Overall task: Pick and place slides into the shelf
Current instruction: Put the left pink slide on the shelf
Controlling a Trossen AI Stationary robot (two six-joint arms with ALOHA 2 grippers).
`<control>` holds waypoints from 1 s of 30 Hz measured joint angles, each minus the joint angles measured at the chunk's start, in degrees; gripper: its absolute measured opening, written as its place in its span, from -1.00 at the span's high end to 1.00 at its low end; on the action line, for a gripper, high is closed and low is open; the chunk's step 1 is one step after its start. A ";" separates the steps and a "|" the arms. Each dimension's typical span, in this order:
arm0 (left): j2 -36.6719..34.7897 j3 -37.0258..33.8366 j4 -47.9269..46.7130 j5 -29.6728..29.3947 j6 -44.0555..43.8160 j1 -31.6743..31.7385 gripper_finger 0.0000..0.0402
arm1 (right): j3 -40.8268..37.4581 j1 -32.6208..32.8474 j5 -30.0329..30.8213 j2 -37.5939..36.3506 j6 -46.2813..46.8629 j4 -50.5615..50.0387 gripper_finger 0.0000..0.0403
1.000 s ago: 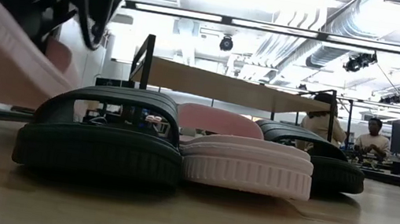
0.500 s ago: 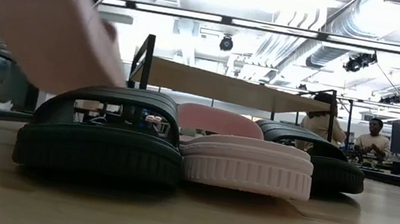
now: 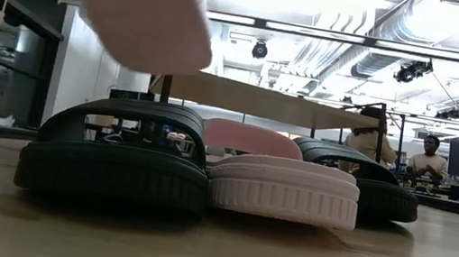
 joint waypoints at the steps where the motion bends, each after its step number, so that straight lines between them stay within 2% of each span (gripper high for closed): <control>1: 0.00 0.75 0.00 -0.47 0.54 0.02 0.99 | 0.00 -0.02 0.00 0.00 0.00 -0.21 1.00; 14: 0.00 13.56 0.02 -11.72 7.72 0.61 0.99 | 0.00 0.00 0.00 0.00 0.00 -0.54 1.00; 30: -0.02 26.13 -0.02 -15.52 20.39 14.83 0.99 | 0.00 0.00 0.00 0.00 0.00 -1.34 1.00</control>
